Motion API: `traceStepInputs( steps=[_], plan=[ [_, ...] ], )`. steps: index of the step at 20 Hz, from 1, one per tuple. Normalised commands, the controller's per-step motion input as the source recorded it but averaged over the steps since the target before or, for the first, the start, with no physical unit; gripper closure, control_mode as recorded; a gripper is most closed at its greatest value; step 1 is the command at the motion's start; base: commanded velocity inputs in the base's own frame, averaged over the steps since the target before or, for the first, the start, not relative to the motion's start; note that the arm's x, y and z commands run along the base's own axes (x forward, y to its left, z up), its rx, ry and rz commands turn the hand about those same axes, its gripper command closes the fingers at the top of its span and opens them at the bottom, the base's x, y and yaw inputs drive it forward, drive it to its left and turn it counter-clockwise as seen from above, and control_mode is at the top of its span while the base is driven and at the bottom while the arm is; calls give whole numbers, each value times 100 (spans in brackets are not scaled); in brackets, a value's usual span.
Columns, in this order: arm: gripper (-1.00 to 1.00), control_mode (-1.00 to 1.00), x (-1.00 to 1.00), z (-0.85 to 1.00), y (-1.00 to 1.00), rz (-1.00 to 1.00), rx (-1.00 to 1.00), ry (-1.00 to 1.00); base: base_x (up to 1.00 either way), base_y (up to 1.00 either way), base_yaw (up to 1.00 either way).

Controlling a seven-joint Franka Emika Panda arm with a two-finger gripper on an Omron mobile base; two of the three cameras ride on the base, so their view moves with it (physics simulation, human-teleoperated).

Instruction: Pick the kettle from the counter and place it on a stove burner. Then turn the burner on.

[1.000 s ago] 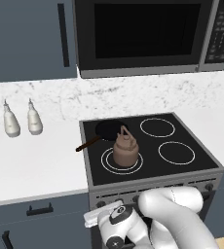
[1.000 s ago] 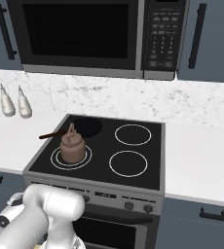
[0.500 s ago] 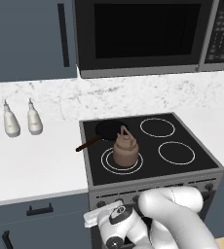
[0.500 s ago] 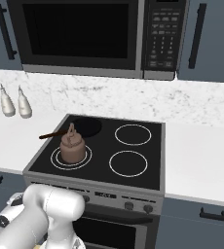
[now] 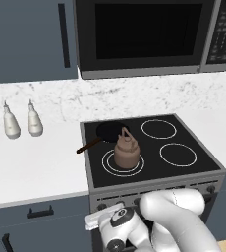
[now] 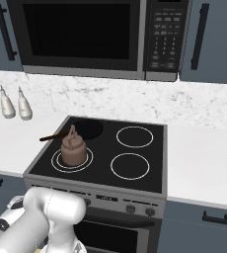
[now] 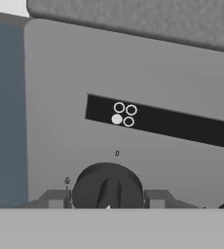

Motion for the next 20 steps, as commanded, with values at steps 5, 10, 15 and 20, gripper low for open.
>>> traceStepInputs(
  steps=[5,10,15,20],
  plan=[
    [100,-100,-2,11,9,0,-15,0,0,0,0],
    [100,-100,0,9,13,0,-20,0,0,0,0],
    [100,-100,0,1,14,0,-19,0,0,0,0],
    [100,-100,0,0,13,0,-19,0,0,0,0]
  ],
)
